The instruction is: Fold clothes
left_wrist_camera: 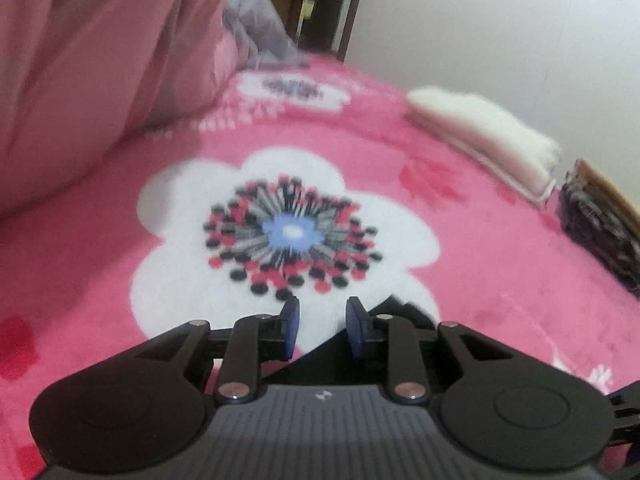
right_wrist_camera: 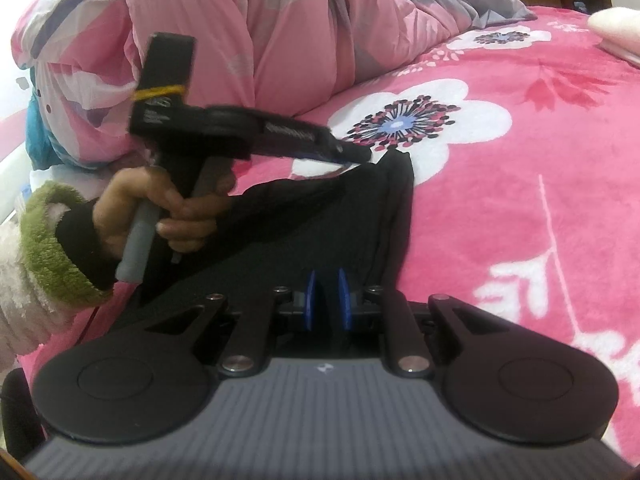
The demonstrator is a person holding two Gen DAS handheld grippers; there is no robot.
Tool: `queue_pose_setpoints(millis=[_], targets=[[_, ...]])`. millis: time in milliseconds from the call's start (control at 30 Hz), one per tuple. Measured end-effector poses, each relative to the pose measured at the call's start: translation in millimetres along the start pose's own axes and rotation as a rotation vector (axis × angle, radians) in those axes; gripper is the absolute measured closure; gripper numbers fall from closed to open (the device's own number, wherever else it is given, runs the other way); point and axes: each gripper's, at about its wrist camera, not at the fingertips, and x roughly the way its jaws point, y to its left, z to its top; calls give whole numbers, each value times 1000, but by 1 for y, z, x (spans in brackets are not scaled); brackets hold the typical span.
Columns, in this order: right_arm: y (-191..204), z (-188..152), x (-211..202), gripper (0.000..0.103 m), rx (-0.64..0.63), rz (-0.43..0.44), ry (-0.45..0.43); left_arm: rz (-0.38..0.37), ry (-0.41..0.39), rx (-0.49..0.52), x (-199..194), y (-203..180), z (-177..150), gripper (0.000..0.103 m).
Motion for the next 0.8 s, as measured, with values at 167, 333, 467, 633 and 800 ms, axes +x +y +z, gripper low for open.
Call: queue_pose_setpoints(millis=[167,333,467,633,800], targets=[[1,0,1,91,-7,-4,1,-92,-11,90,-27,-22,-2,72],[0,1,2,91,-4,-3,2,-90,92,138,2,-38,-7,70],[-2,1,2,91,2,2,2,-86,104,55,30,-26,0,68],[-2,0,1,91,6,7,1,-62,73,-91,9,-4,14,68],[-1,-1,1,91,5,5,-2,11,-7,-120,-73,15,17,56]])
